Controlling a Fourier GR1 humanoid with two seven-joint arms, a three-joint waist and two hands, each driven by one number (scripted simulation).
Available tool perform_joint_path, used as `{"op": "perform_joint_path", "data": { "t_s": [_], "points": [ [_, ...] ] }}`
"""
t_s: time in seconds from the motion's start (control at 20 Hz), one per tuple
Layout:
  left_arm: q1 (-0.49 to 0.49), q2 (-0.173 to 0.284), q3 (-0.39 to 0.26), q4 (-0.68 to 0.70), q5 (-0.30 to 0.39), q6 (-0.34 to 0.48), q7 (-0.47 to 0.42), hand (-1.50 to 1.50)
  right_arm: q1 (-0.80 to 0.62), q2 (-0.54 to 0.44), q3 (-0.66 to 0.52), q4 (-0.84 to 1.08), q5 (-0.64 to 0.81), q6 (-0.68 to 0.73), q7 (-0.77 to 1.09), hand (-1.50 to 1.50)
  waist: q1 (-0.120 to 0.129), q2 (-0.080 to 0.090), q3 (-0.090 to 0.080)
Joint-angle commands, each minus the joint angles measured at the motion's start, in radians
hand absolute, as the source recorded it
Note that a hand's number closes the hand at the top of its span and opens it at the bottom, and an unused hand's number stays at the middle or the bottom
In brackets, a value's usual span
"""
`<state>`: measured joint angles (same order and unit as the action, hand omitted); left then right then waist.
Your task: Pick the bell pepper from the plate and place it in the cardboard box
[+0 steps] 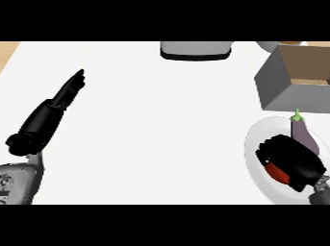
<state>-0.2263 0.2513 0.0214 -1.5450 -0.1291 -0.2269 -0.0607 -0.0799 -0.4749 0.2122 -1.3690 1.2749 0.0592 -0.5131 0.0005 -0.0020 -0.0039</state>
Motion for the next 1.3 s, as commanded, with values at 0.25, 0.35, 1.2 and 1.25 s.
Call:
{"op": "perform_joint_path", "data": {
  "t_s": [0.25,0.35,1.2,1.25],
  "points": [
    [0.059,-0.019,-0.011,-0.041,-0.001,0.006,-0.016,0.0,0.082,-0.039,0.118,-0.201,-0.235,-0.014,-0.487,1.5,-0.004,-0.005,0.004],
    [0.016,0.003,0.012,0.007,-0.003,-0.001,-0.017,0.0,0.146,-0.089,0.075,-0.3,-0.303,-0.025,-0.549,1.5,-0.025,-0.002,0.004],
    [0.015,-0.008,0.002,-0.021,-0.006,-0.02,-0.009,0.0,-0.067,-0.17,-0.431,-0.361,-0.952,0.328,-0.061,1.5,0.015,0.005,0.003],
    [-0.037,0.003,0.014,-0.001,-0.002,-0.024,0.032,0.0,-0.116,-0.191,-0.462,-0.318,-0.978,0.347,-0.047,1.5,0.012,0.006,0.003]
  ]
}}
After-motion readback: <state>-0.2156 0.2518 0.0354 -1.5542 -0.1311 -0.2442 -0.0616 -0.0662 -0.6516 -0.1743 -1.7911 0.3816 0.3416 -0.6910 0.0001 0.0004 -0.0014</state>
